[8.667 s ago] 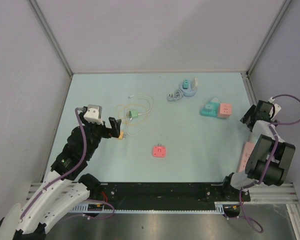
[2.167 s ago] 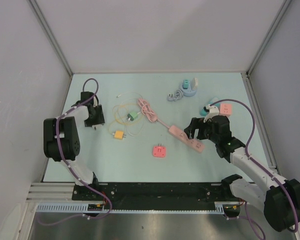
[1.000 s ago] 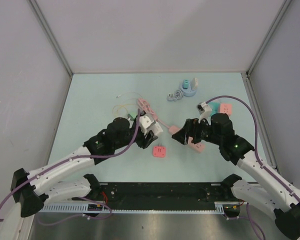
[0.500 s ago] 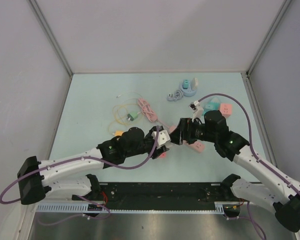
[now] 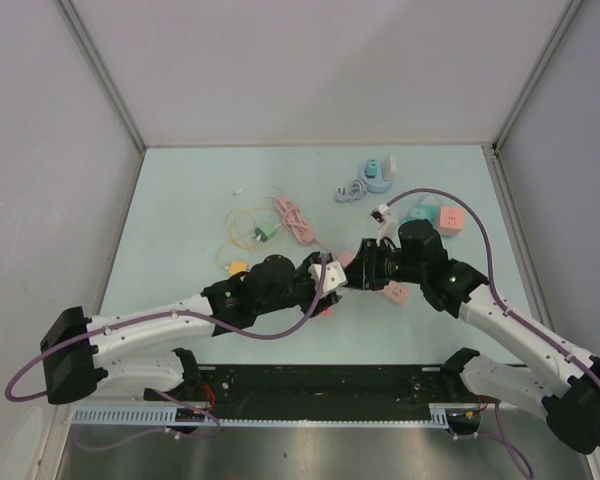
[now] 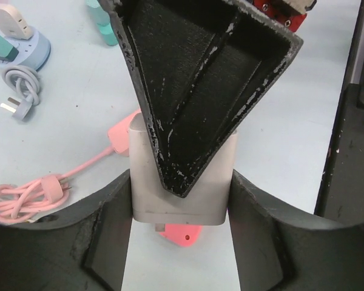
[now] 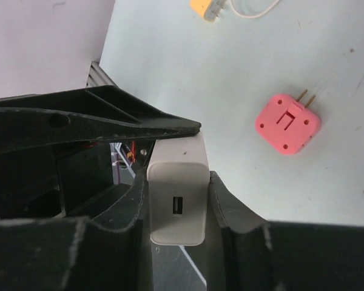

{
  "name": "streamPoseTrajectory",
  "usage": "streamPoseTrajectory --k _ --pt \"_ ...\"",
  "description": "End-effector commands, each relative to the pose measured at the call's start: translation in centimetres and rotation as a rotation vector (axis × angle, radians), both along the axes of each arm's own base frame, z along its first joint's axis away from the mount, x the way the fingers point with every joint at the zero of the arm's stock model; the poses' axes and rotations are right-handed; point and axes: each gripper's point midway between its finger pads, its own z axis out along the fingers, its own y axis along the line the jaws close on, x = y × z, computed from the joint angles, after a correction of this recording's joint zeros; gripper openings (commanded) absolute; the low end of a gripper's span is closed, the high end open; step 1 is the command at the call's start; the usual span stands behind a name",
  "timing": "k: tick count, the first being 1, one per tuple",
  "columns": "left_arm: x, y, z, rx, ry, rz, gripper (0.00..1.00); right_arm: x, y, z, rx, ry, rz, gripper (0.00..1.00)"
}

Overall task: Insert the plug
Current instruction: Pick up the plug from the center of the board, then insert the plug into the socket.

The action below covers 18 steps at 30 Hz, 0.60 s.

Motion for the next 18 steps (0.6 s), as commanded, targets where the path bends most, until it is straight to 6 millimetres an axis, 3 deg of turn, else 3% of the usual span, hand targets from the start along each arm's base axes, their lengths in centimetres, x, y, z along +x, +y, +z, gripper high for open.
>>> streamPoseTrajectory --k 1,7,10,14,15,16,18 --pt "0.6 -1.0 2.7 -0.069 -0.073 0.001 0.68 0.9 -0.7 1.7 0.02 -0.04 -0.025 0.0" --pt "2.5 0.1 2.2 -0.047 -0.092 0.126 0.99 2.8 -5.1 0.3 -0.08 -0.04 -0.157 0.0" --pt "3.6 0.1 1.9 -0.016 -0.11 0.164 1.0 3.8 -8.0 -0.8 -0.163 -0.047 -0.25 0.0" --pt "6.8 0.4 0.5 0.07 -0.125 0.216 1.0 5.5 -12.8 -2.1 -0.287 -0.06 -0.416 0.0" --pt "7.2 0.4 -0.1 0.096 -0.114 0.201 1.0 5.5 -13.4 -2.5 -0.311 -0.053 -0.433 0.0" --pt "8.8 0.7 0.6 0.109 -0.134 0.216 1.0 5.6 -13.8 -2.6 -0.331 -0.066 -0.442 0.0" --pt "10.3 0.5 -0.9 0.165 -0.12 0.197 1.0 5.8 -14.8 -2.9 -0.364 -0.072 -0.482 0.0"
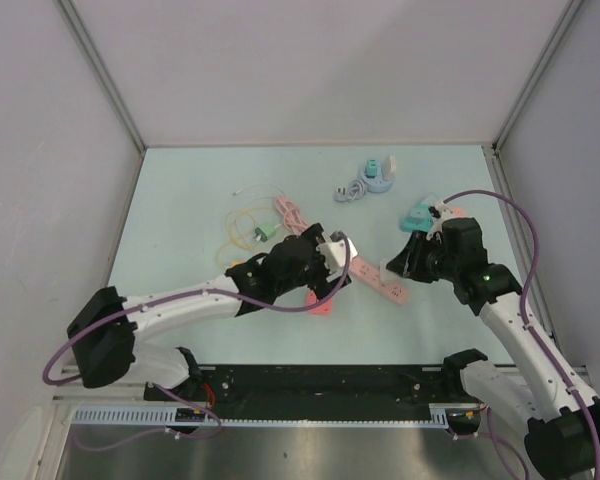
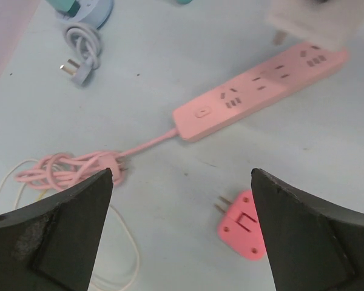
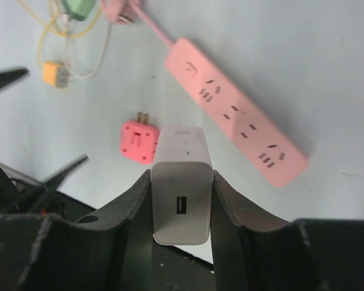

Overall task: Insert the plug
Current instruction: Insert the plug into the socket.

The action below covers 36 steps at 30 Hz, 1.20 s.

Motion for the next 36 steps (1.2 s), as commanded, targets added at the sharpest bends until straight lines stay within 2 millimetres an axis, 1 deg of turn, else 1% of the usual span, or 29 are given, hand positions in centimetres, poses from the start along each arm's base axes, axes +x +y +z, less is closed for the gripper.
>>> streamPoseTrajectory --k 1,3,4,5,6,7,8,9,10,11,12,13,14,16,18,21,22,24,25,26,27,28,29,30,31,33,34,35,36 --pt "5.3 0.2 2.0 0.069 -0.074 0.007 1.0 0.7 -2.6 0.7 -0.116 -0.064 -0.065 0.0" --pt "6.8 0.3 0.0 0.154 -0.049 -0.005 1.0 0.9 -2.8 0.8 -0.126 -0.077 -0.073 0.0" --pt "8.3 0.3 0.9 0.177 -0.084 -0.019 0.98 1.0 -2.8 0.8 -0.128 -0.082 -0.072 0.0" --pt "8.9 0.5 -0.9 0.236 -0.058 -0.026 0.98 0.9 -2.8 0.7 -0.13 -0.085 -0.068 0.0" --pt "9.5 0.6 -1.2 0.261 -0.057 -0.029 0.97 1.0 -2.9 0.9 -0.129 -0.093 -0.069 0.0" --pt "10.5 0.4 -0.6 0.277 -0.079 -0.04 0.96 1.0 -2.8 0.8 -0.131 -0.096 -0.065 0.0" --pt "10.8 0.6 -2.4 0.327 -0.046 -0.054 0.96 1.0 -2.9 0.8 -0.136 -0.098 -0.062 0.0" --pt "11.1 0.4 -2.8 0.346 -0.045 -0.064 0.95 1.0 -2.9 0.7 -0.139 -0.096 -0.062 0.0" --pt "11.7 0.1 -2.6 0.364 -0.06 -0.076 0.95 1.0 -3.0 0.6 -0.142 -0.097 -0.064 0.0" --pt "12.0 0.2 -4.3 0.408 -0.034 -0.078 0.94 1.0 -3.0 0.5 -0.146 -0.093 -0.059 0.0" --pt "12.2 0.1 -4.9 0.426 -0.028 -0.081 0.93 0.9 -3.1 0.1 -0.152 -0.084 -0.058 0.0" --pt "12.7 -0.2 -4.8 0.429 -0.029 -0.074 0.92 1.0 -3.2 0.0 -0.16 -0.079 -0.066 0.0" --pt "12.8 -0.1 -6.3 0.465 0.002 -0.071 0.91 1.0 -3.4 -0.3 -0.168 -0.07 -0.073 0.0" --pt "13.1 -0.7 -6.3 0.438 0.045 -0.041 0.89 0.9 -3.8 -1.0 -0.19 -0.038 -0.089 0.0" --pt "12.9 -0.7 -6.4 0.415 0.074 -0.017 0.89 0.7 -3.9 -1.6 -0.197 -0.008 -0.101 0.0" --pt "12.4 -0.5 -4.3 0.3 0.102 0.076 0.91 0.8 -3.9 -2.6 -0.196 0.052 -0.149 0.0" --pt "12.1 0.1 -2.8 0.261 0.09 0.107 0.92 0.9 -4.1 -2.8 -0.195 0.073 -0.192 0.0" --pt "11.7 0.9 -1.2 0.202 0.102 0.183 0.94 0.2 -3.0 -3.0 -0.19 0.096 -0.171 0.0" --pt "11.5 1.5 1.0 0.154 0.089 0.221 0.95 0.1 -2.6 -2.8 -0.176 0.106 -0.186 0.0" --pt "11.2 2.2 1.7 0.135 0.1 0.259 0.97 -0.3 -2.5 -3.2 -0.21 0.121 -0.189 0.0" --pt "11.1 3.1 2.5 0.104 0.11 0.331 0.99 -0.2 -3.0 -3.2 -0.247 0.118 -0.226 0.0" --pt "10.6 4.0 4.3 0.068 0.097 0.36 1.0 -0.3 -3.2 -3.2 -0.26 0.13 -0.256 0.0" --pt "10.5 4.7 5.0 0.051 0.094 0.396 1.0 -0.7 -3.1 -3.3 -0.291 0.137 -0.252 0.0" --pt "10.3 5.8 5.5 0.032 0.096 0.452 1.0 -0.5 -3.8 -3.3 -0.327 0.131 -0.296 0.0" --pt "9.8 6.9 7.1 0.005 0.077 0.483 1.0 -0.6 -4.0 -3.3 -0.338 0.137 -0.313 0.0" --pt "9.3 8.6 7.9 -0.016 0.068 0.548 1.0 -0.9 -4.3 -4.0 -0.367 0.176 -0.336 0.0" --pt "9.0 10.3 9.3 -0.032 0.036 0.6 1.0 -1.0 -4.4 -4.2 -0.376 0.192 -0.343 0.0" --pt "8.7 10.9 9.8 -0.053 0.033 0.625 1.0 -1.2 -4.4 -4.6 -0.385 0.231 -0.361 0.0" --pt "8.3 12.4 10.5 -0.079 0.02 0.66 1.0 -1.3 -4.5 -4.8 -0.396 0.243 -0.372 0.0"
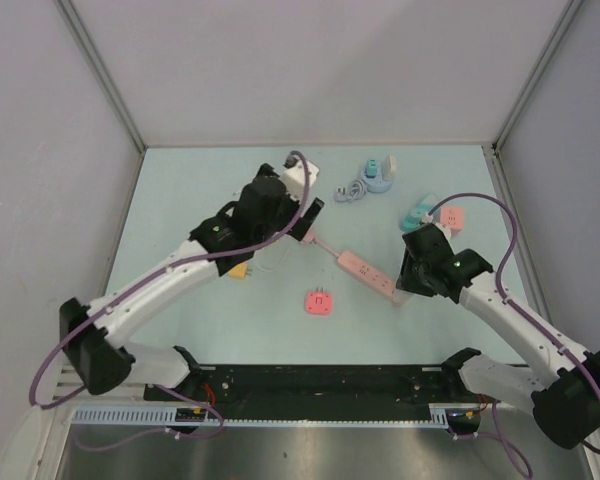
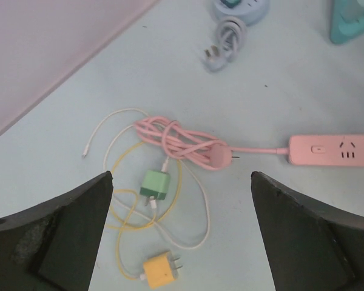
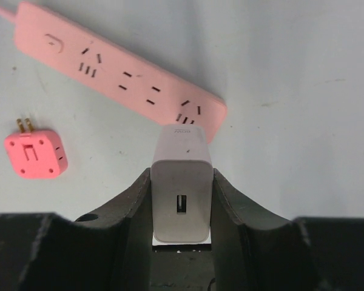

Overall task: Insert the plug
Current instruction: Insert the plug into the socket.

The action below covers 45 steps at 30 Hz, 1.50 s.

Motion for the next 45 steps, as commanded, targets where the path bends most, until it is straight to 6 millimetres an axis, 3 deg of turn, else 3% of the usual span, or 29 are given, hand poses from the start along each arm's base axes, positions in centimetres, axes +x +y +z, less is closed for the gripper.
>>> streamPoseTrajectory --k 1,5,6,10,15,19,33,45 --pt "-1.2 5.9 1.7 -0.069 -0.032 0.24 1.0 0.5 -1.3 0.6 -0.057 0.016 -0.15 0.0" --pt "-1.9 9.0 2.6 -0.186 -0.094 0.338 1.0 0.4 -0.5 0.3 -0.044 0.048 -0.189 0.0" --pt "-2.1 10.2 1.9 -0.203 -0.098 0.37 1.0 0.7 -0.2 0.4 -0.032 0.051 -0.224 0.0" --pt "-2.0 12.2 1.4 -0.258 -0.087 0.445 1.0 1.0 -0.1 1.0 -0.038 0.042 -0.314 0.0" --pt "-2.2 14.1 2.1 -0.229 -0.138 0.514 1.0 0.7 0.7 0.4 -0.043 0.084 -0.373 0.0" --pt "-2.4 14.7 2.7 -0.248 -0.172 0.522 1.0 0.5 1.0 -0.7 -0.056 0.116 -0.425 0.0" --pt "-2.4 15.3 3.0 -0.254 -0.189 0.532 1.0 2.6 0.4 -1.4 -0.076 0.074 -0.471 0.0" --pt "-2.2 15.0 2.4 -0.239 -0.176 0.522 1.0 1.6 1.1 -2.2 -0.069 0.146 -0.43 0.0"
